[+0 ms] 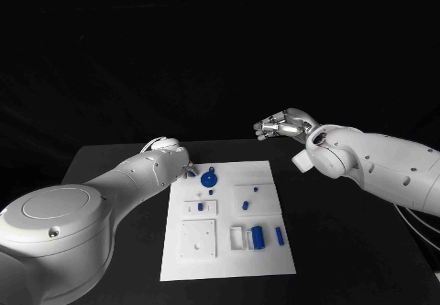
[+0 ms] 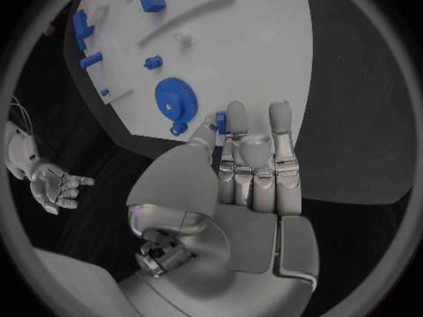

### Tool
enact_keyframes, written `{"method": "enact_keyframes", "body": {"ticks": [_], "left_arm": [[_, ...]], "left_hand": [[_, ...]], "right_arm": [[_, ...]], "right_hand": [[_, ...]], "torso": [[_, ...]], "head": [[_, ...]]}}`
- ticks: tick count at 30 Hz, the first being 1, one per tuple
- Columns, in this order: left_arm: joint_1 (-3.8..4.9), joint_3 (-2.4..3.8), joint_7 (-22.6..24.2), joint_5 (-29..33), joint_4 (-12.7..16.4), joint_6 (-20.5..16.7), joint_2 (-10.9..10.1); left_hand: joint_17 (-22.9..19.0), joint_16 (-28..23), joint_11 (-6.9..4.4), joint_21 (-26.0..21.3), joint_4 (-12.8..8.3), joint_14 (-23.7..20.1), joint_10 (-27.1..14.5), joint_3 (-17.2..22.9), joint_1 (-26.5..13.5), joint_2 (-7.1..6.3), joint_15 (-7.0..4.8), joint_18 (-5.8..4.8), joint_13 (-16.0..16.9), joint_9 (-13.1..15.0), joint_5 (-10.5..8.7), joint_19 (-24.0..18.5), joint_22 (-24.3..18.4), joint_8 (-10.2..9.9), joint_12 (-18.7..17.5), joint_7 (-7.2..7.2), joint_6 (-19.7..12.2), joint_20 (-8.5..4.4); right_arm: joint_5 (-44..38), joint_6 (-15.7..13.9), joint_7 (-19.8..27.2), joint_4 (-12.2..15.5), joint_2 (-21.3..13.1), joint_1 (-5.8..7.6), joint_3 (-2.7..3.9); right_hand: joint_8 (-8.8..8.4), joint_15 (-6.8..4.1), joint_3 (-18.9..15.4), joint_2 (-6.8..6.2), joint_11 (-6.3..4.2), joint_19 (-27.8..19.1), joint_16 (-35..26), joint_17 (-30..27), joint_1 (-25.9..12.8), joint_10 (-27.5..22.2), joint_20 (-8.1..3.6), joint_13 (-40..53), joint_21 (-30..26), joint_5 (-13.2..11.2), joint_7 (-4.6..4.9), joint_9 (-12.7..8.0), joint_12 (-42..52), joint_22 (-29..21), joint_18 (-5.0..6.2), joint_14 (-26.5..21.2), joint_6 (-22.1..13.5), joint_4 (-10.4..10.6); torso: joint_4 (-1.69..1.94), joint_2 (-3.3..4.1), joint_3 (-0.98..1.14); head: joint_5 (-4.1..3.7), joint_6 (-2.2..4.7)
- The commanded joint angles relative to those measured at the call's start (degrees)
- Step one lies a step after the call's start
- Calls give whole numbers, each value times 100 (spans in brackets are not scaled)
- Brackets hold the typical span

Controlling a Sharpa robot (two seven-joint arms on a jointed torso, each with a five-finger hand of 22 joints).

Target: Assemble the parts on the task board

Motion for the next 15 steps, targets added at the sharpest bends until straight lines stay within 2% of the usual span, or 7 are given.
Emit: {"method": "enact_keyframes", "body": {"ticks": [1, 4, 6, 7, 11, 12, 15], "left_arm": [[-21, -7, 40, 192, 22, -170, -41], [-20, -6, 56, 262, 36, -255, -73], [-19, -4, 71, 340, 51, -315, -104], [-18, -2, 79, 383, 63, -342, -120], [-12, 3, 155, 607, 135, -469, -198], [-9, 6, 190, 696, 168, -513, -228], [1, 23, 313, 1081, 284, -638, -324]], "left_hand": [[2, -22, -7, 6, -840, -17, 25, 1037, -51, 54, -9, -56, 4, 88, -129, 6, 100, -11, -31, -60, -115, -32], [8, -19, -7, 7, -852, -14, 30, 1132, -50, 63, -8, -53, 9, 118, -334, 8, 99, -10, -32, -59, -114, -32], [13, -16, -8, 7, -850, -14, 34, 1215, -75, 42, -7, -50, 12, 151, -398, 11, 99, -12, -36, -60, -116, -29], [16, -15, -7, 6, -847, -13, 36, 1227, -78, 40, -8, -49, 14, 159, -409, 10, 98, -11, -35, -60, -113, -29], [28, -7, -11, 10, -846, -12, 42, 1276, -82, 17, -8, -48, 19, 188, -407, 13, 100, -10, -34, -62, -108, -30], [30, -5, -11, 10, -849, -11, 45, 1282, -80, 14, -9, -48, 19, 191, -400, 13, 99, -11, -33, -62, -106, -30], [23, -11, -11, 2, -861, -17, 45, 1304, -82, 0, -13, -51, 16, 191, -377, -1, 97, -13, -41, -59, -99, -34]], "right_arm": [[-33, 16, 33, 12, -21, 1, 4], [-33, 15, 33, 10, -36, 1, 4], [-33, 14, 35, 7, -46, 1, 4], [-33, 14, 35, 8, -51, 1, 4], [-32, 12, 35, 16, -75, 1, 4], [-32, 11, 35, 18, -84, 1, 4], [-32, 10, 34, 23, -110, 0, 4]], "right_hand": [[-21, 12, 23, -61, 5, 44, -23, -7, 3, 19, -9, -7, -4, 21, 0, -8, -28, 0, 2, 35, -19, -3], [-21, 12, 23, -61, 5, 44, -23, -7, 3, 19, -9, -7, -4, 21, 0, -8, -28, 0, 2, 35, -19, -3], [-21, 12, 23, -61, 5, 44, -23, -7, 3, 19, -9, -7, -4, 21, 0, -8, -28, 0, 2, 35, -19, -3], [-21, 12, 23, -61, 5, 44, -23, -7, 3, 19, -9, -7, -4, 21, 0, -8, -28, 0, 2, 35, -19, -3], [-21, 12, 28, -61, 3, 42, -23, -7, 8, 21, -9, -7, -4, 19, 1, -8, -27, 0, 3, 35, -20, -5], [-21, 12, 34, -60, 2, 45, -23, -7, 14, 20, -9, -7, -3, 18, -1, -8, -27, 1, 3, 36, -19, -11], [-21, 11, 44, -60, 4, 48, -24, -7, 20, 17, -10, -7, -3, 11, 1, -8, -28, 1, 3, 36, -19, -20]], "torso": [[6, 2, 0], [10, 6, -2], [15, 6, -2], [12, 7, 1], [55, 0, -13], [50, 0, -11], [99, -18, -24]], "head": [[15, -5], [29, -3], [32, 0], [39, -1], [13, -7], [22, -5], [-8, -21]]}}
